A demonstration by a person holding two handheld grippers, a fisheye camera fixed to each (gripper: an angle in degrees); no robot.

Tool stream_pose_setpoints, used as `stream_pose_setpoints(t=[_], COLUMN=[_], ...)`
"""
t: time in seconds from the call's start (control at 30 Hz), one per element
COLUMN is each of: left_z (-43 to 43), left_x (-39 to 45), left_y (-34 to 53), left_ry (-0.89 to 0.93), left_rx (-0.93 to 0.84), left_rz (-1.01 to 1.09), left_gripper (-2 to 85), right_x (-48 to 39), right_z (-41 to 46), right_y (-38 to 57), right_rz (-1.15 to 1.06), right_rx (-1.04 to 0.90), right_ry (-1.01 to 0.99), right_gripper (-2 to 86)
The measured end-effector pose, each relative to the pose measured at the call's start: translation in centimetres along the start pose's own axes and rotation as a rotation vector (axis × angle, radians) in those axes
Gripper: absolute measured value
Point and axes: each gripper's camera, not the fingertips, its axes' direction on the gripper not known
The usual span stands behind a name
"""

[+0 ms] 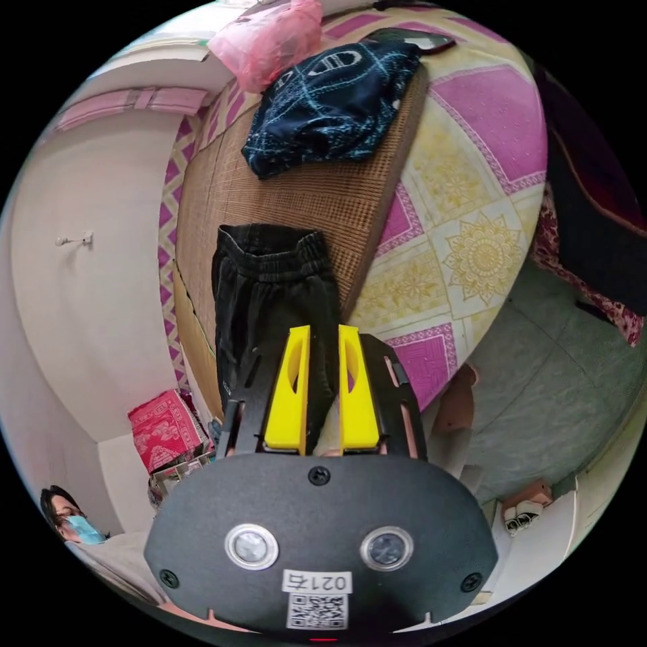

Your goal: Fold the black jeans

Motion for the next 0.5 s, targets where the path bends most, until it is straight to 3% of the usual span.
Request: stream_pose_setpoints(t=[0.2, 0.37, 0.5], left_z=[4.5, 7.0, 8.2], left_x=[2.8, 4.0, 4.6], left_y=[-1.6, -2.1, -2.9], left_ry=[-0.040, -0.060, -0.066], left_rx=[-0.079, -0.079, -0.077], left_rz=[0.060, 0.056, 0.060], left_gripper=[10.0, 10.0, 9.8], right_x=[0.8, -1.1, -2.0], right_z=[2.2, 4.6, 4.8], right_y=[-2.6, -6.9, -8.9], right_rz=[0.010, -0.055, -0.101], right_rx=[0.023, -0.036, -0.076], right_ry=[-0.098, -0.008, -0.055], right_gripper=[8.0, 8.3, 8.1])
